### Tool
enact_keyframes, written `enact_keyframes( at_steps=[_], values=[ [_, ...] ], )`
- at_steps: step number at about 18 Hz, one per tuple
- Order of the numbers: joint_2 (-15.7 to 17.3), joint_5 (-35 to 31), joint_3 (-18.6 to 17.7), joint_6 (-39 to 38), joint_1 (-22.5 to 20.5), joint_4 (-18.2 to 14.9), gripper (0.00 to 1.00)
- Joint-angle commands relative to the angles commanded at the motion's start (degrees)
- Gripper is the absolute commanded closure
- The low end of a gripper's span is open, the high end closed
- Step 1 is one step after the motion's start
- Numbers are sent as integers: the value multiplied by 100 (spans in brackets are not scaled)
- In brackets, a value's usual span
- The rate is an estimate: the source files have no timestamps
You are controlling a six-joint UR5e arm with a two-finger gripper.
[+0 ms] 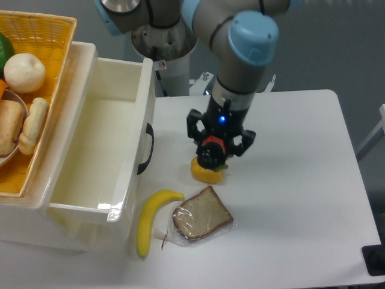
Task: Place the mangosteen in the upper white drawer
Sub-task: 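Carry the mangosteen over the open white drawer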
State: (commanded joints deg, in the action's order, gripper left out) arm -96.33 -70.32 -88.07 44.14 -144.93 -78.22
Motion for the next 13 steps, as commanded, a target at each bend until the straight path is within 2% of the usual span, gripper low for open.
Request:
enact_keyframes(
  at_steps=[6,8,11,13],
  values=[
    [431,642,-26,-432,44,-166,79],
    [554,765,-79,-450,219,-316,78],
    [765,801,-237,-450,369,-334,78],
    [774,853,-272,-476,544,-378,77]
  ],
)
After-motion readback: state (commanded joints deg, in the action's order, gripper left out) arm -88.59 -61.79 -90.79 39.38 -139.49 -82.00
